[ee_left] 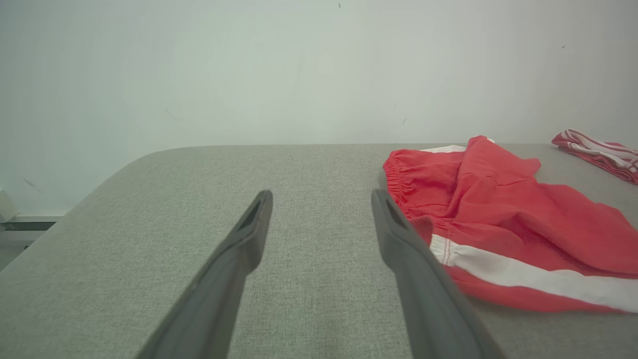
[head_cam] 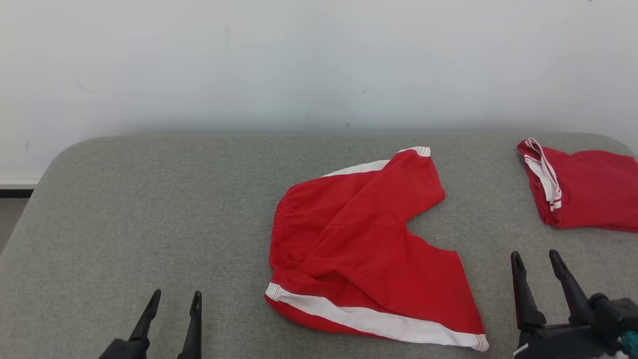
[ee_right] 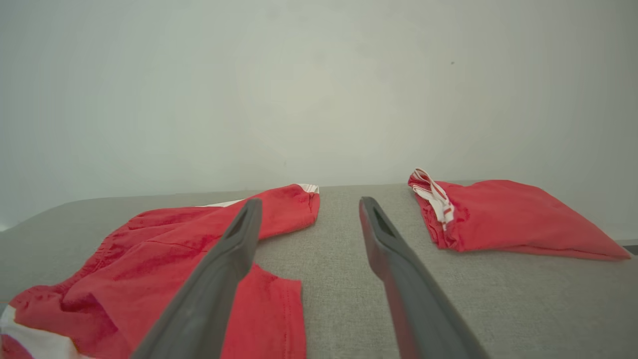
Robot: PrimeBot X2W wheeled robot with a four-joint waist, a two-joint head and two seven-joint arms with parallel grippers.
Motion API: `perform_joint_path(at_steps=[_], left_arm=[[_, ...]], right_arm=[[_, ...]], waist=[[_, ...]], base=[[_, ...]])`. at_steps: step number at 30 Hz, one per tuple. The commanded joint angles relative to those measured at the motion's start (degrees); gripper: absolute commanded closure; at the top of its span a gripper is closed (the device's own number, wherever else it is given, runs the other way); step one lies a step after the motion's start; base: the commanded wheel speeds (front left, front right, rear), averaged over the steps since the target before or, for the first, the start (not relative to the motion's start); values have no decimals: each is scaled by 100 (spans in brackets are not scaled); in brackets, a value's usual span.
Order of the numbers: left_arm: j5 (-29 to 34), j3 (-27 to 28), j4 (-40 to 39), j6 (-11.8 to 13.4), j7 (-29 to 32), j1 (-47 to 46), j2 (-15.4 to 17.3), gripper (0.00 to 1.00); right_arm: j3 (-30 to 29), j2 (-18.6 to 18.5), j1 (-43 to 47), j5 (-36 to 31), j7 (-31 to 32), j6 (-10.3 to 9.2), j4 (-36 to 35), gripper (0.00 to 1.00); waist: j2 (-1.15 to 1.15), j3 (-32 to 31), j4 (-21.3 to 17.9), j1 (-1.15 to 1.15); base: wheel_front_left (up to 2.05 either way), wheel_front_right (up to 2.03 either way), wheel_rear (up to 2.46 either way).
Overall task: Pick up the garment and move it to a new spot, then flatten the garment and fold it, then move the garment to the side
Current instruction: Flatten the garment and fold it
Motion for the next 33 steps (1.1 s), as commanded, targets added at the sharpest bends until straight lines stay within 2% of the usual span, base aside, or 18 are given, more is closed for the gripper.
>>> perform_joint_path(at_steps=[1,4,10,24,33], left_arm=[[-4,12,-34,35,-15,72,12,0],[0,14,-37,41,-15,60,40,0],[18,52,-83,67,-15,58,87,0],[117,166,-309,383,-15,287,75,0],[86,110,-353,413,-15,334,93,0]], right_arm=[[-148,187,333,-183,70,-17,-317,0],[-276,498,712,-279,163,-17,-674,0],[-370,784,1142,-428,263,-17,-1165,0],[-377,979,1473,-455,248,-17,-1289,0],[-361,991,1451,-445,258,-17,-1221,0]], waist=[[0,-13,-47,1],[0,-17,-63,1],[0,-23,-74,1],[0,-13,-22,1],[0,-8,7,1]], base=[[0,0,0],[0,0,0],[0,0,0],[0,0,0],[0,0,0]])
